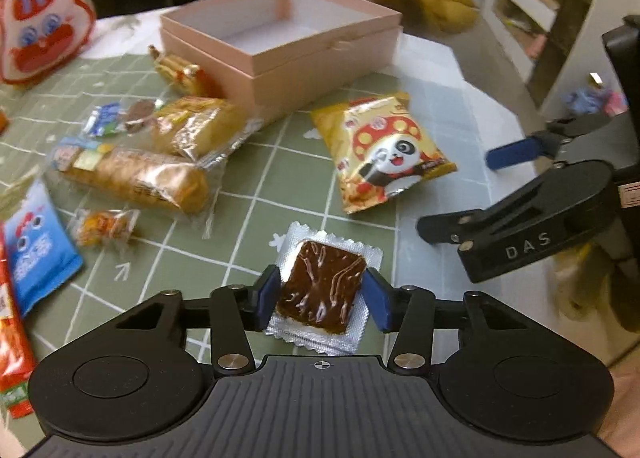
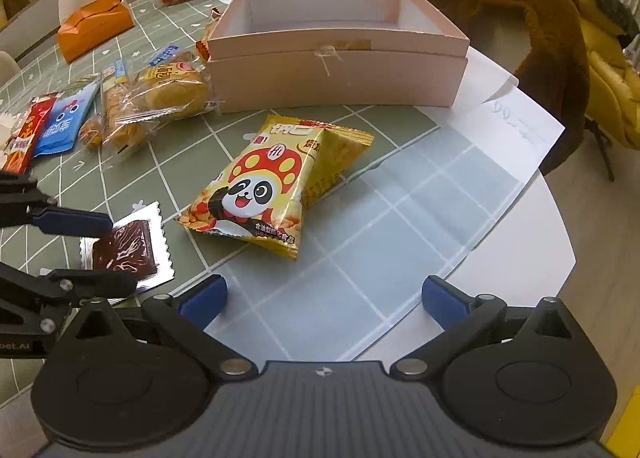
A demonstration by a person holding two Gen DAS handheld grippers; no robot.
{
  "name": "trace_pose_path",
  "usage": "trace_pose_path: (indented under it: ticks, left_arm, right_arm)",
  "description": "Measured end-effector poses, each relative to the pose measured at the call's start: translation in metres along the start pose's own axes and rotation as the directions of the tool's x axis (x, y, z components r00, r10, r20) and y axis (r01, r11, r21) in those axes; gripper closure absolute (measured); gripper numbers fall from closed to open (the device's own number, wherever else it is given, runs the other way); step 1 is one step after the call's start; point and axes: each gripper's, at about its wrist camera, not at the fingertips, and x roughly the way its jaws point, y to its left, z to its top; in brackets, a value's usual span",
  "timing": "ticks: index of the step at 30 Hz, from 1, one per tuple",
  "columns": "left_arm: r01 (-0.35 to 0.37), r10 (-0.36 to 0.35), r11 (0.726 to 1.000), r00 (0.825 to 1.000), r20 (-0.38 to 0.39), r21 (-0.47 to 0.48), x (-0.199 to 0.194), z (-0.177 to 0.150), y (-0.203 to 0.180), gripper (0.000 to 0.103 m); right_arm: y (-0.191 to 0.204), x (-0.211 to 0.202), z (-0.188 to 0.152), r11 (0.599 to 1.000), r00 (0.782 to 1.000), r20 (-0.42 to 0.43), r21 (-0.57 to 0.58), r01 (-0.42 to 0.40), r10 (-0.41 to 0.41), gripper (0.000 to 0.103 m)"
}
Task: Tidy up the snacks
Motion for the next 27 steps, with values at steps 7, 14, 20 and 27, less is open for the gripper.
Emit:
trace_pose_path:
  ticks: [7, 14, 20, 27]
  left_arm:
    - [-0.167, 0.167, 0.953, 0.986, -0.022, -0.253, -0.011, -0.015, 0.008, 0.055]
    - [-0.202, 0.205, 0.935, 0.979, -0.021, -0.291, -0.016, -0.026, 0.005, 0.055]
    - [-0.174, 0.176, 0.928, 0.984, -0.023, -0.329, -0.018, -0.027, 0.013, 0.055]
    - [-0.154, 0.162, 0.925, 0.987, -0.008, -0.347, -0.020, -0.029, 0.016, 0.055]
  right_arm:
    - [0.000, -0.009, 0.009, 0.999, 0.999, -0.025, 0.005, -0.046, 0.046, 0.001]
    - [0.017, 0.006, 0.055, 0.988, 1.000, -0.010, 0.151, -0.019, 0.021, 0.001]
    - [0.040, 0.041, 0.072, 0.992, 0.999, -0.030, 0.118, 0.039, -0.036, 0.000]
    - [0.035, 0.036, 0.056, 1.000, 1.000, 0.015, -0.013, -0.013, 0.013, 0.000]
